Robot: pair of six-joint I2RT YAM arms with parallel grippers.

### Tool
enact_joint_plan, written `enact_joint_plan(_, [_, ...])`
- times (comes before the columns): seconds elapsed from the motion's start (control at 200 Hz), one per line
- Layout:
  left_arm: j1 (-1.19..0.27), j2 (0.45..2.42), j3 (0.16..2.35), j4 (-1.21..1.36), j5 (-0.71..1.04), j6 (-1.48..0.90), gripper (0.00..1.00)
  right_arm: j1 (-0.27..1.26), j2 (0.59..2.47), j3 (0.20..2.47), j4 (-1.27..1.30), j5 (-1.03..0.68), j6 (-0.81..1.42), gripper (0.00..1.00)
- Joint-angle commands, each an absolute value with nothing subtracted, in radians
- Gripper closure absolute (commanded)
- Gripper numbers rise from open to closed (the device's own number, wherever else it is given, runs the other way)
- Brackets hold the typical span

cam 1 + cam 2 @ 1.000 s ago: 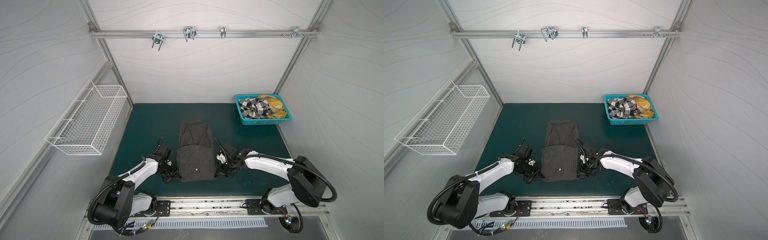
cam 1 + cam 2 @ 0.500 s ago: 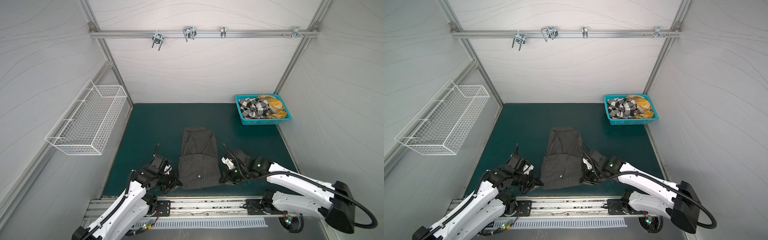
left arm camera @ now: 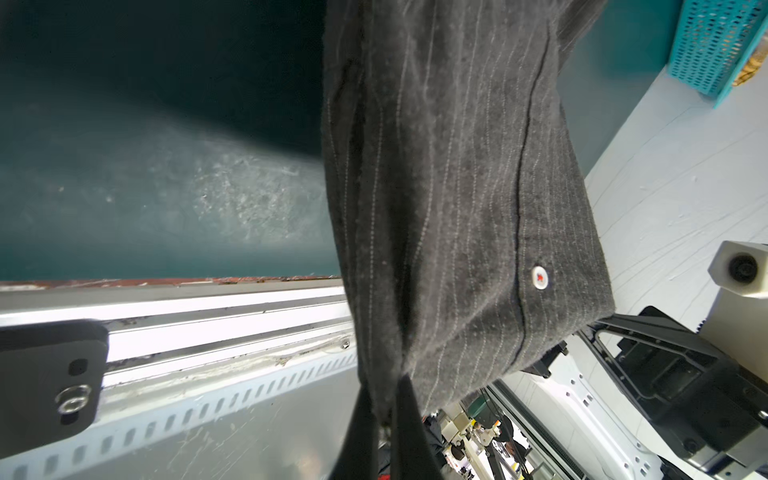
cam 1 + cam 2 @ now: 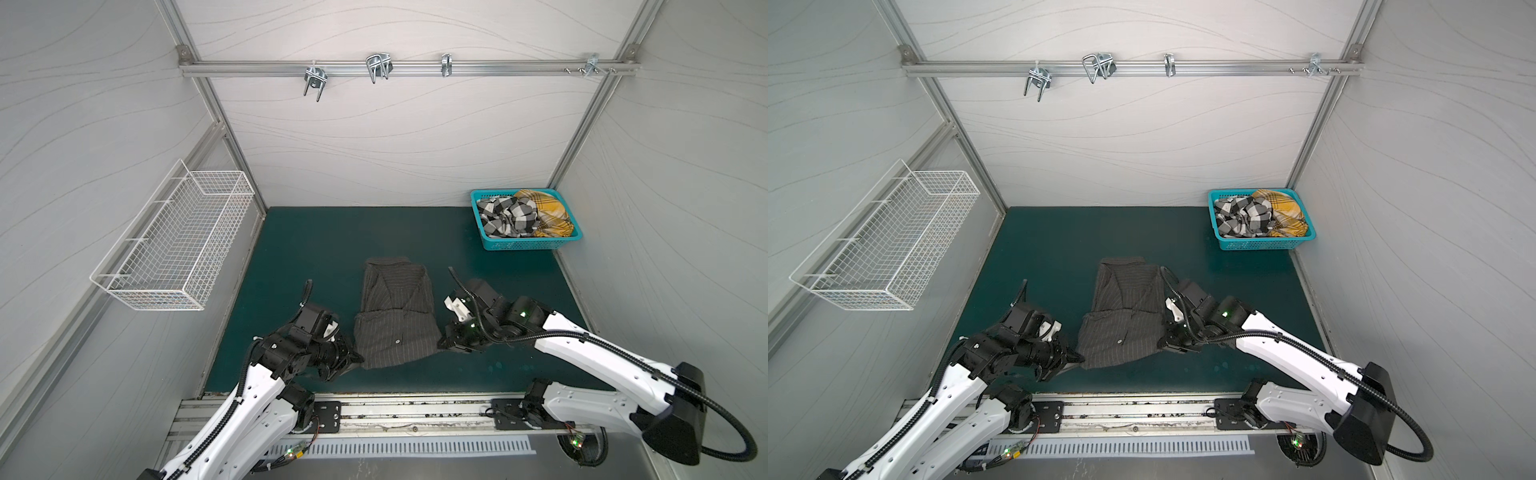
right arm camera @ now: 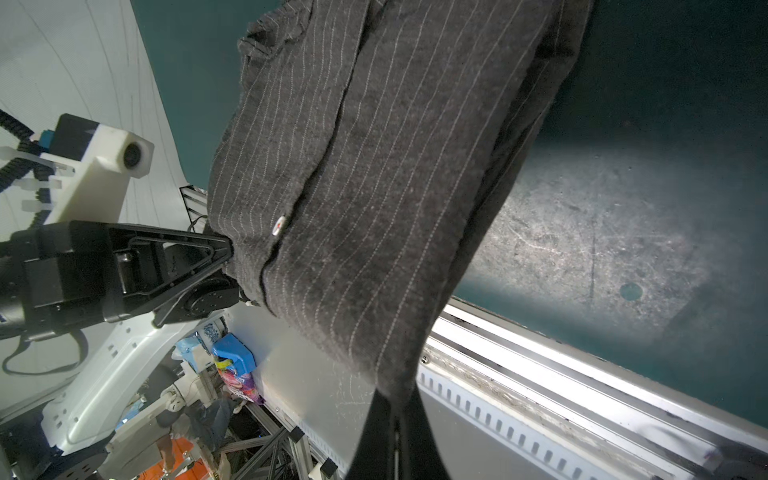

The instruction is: Fold and stack the long sleeve shirts

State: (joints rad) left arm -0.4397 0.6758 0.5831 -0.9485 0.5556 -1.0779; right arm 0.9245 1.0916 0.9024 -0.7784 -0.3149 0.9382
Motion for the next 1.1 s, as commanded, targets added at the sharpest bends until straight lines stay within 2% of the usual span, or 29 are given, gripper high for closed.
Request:
enact_joint_plan(0.0, [-0.440, 0.658, 0.596, -1.061, 0.506, -1.075, 1.00, 0.940, 1.064, 0.878, -0.850, -0.287, 0.958, 1.00])
enact_joint_plan(0.275, [-0.458, 0.524, 0.502, -1.129, 0.514, -1.125, 1.00, 1.017, 0.968, 0.778, -0.831, -0.261, 1.040, 1.00])
enact_joint_plan(0.465, [-0.462, 0.528, 0.594, -1.065, 0.485, -1.174, 1.00, 0.980, 0.997, 0.850, -0.847, -0.255, 1.007, 1.00])
enact_joint_plan(0.725, [-0.445, 0.851, 0.884, -0.891, 0.191, -1.009, 1.00, 0.736, 1.206, 1.077, -0.831, -0.355, 0.816, 1.00])
enact_joint_plan(0.955, [-0.223, 1.314, 1.071, -0.597, 0.309, -0.867, 1.00, 0.499, 1.586, 1.391, -0.750, -0.468, 0.693, 1.00])
enact_joint_plan(0.995, [-0.209, 1.421, 1.125, -0.559, 0.314, -0.833, 0.86, 0.470, 1.682, 1.473, -0.739, -0.493, 0.688, 1.00])
enact_joint_plan(1.025, [-0.201, 1.512, 1.180, -0.555, 0.312, -0.803, 0.73, 0.455, 1.765, 1.538, -0.733, -0.506, 0.678, 0.90])
enact_joint_plan(1.03, [-0.200, 1.528, 1.191, -0.556, 0.311, -0.800, 0.70, 0.450, 1.790, 1.565, -0.731, -0.509, 0.673, 0.85])
enact_joint_plan(1.035, [-0.199, 1.545, 1.197, -0.557, 0.310, -0.794, 0.68, 0.450, 1.790, 1.565, -0.731, -0.509, 0.673, 0.85])
enact_joint_plan(1.07, [-0.191, 1.646, 1.284, -0.558, 0.320, -0.764, 0.54, 0.431, 1.911, 1.680, -0.764, -0.507, 0.651, 0.68])
enact_joint_plan(1.09, [-0.185, 1.718, 1.340, -0.565, 0.340, -0.749, 0.35, 0.424, 1.954, 1.731, -0.784, -0.506, 0.642, 0.63])
